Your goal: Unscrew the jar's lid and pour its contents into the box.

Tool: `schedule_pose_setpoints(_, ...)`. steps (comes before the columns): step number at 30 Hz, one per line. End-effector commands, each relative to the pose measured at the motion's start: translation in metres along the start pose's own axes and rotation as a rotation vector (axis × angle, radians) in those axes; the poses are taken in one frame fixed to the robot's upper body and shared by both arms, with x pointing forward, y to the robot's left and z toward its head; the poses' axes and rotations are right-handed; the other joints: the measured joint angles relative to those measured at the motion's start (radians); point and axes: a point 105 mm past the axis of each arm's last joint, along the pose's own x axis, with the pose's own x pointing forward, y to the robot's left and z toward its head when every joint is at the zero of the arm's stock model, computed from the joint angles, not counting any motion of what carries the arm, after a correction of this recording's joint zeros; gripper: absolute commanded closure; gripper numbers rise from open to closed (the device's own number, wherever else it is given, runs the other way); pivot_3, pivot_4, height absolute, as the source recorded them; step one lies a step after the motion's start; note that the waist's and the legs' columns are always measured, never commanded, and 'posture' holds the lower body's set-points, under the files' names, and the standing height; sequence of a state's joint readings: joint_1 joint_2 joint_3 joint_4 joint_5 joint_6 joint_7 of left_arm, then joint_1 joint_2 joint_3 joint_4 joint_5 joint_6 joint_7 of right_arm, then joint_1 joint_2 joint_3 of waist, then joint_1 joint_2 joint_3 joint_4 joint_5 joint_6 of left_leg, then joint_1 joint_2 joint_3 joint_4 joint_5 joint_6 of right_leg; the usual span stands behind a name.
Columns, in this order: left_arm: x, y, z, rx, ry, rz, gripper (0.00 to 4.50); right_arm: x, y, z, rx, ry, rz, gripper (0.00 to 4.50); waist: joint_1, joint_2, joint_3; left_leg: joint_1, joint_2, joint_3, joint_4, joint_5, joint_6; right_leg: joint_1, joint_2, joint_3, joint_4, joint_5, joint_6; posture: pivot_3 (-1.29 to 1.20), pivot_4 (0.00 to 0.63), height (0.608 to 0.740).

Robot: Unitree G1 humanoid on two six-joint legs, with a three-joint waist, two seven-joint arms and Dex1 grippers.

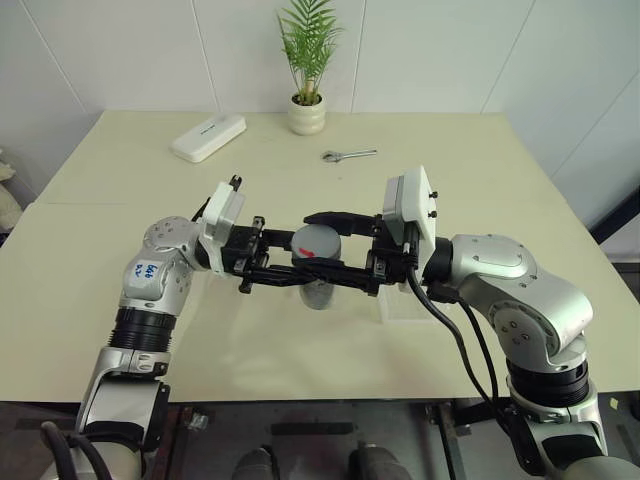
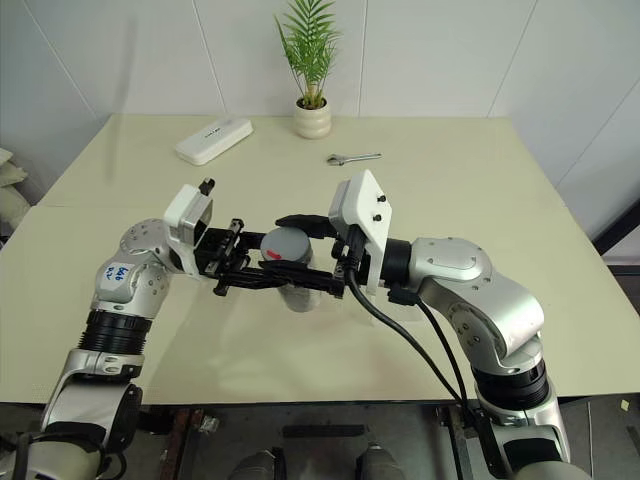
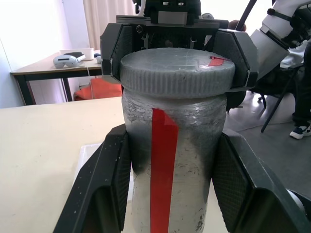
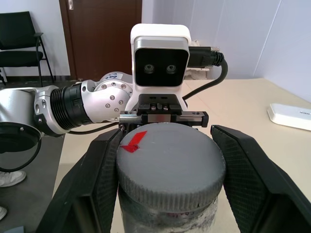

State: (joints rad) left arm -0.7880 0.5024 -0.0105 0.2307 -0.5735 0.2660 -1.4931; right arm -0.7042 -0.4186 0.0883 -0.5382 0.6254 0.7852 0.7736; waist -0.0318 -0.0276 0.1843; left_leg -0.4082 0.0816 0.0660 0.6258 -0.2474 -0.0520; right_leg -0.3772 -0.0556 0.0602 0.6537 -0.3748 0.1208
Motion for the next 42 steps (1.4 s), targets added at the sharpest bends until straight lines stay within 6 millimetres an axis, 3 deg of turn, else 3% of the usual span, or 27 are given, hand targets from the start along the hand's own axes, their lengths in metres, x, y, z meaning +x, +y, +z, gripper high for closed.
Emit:
schedule_pose_setpoints(1,-0.009,-0.001,0.000,-0.010,0.024,0.033,2.54,0.010,0.041,0.019,-0.057,-0.090,0.221,1.94,-0.001,0.000,0.000,0.000,0.000,0.000,0.000,0.000,0.000,0.000,0.000,0.000,0.000,0.000,0.000,0.00,0.150,0.740)
schedule_pose_setpoints(5,-0.010,-0.004,0.001,-0.011,0.029,0.026,2.54,0.011,0.038,0.020,-0.064,-0.094,0.209,1.94,0.001,0.000,0.000,0.000,0.000,0.000,0.000,0.000,0.000,0.000,0.000,0.000,0.000,0.000,0.000,0.00,0.150,0.740)
schedule_pose_setpoints(11,-0.009,-0.008,0.004,-0.004,0.029,0.008,2.54,0.013,0.030,0.019,-0.083,-0.088,0.158,0.02,-0.001,0.000,0.000,0.000,0.000,0.000,0.001,0.000,0.000,0.000,0.000,0.000,0.000,0.000,0.000,0.00,0.150,0.740)
schedule_pose_setpoints(27,-0.008,-0.010,0.003,-0.004,0.038,-0.010,2.54,0.012,0.012,0.019,-0.108,-0.072,0.076,0.00,0.001,0.000,0.001,0.000,0.000,0.000,0.001,0.000,0.000,0.000,0.000,0.000,0.001,0.000,0.000,0.00,0.150,0.740)
schedule_pose_setpoints(42,0.000,-0.007,-0.001,0.036,0.019,-0.019,2.54,0.017,-0.003,0.007,-0.039,-0.024,0.057,0.00,-0.001,0.000,0.001,0.000,0.000,0.000,0.002,0.000,0.000,0.000,0.000,0.000,0.001,0.000,0.000,0.00,0.150,0.740)
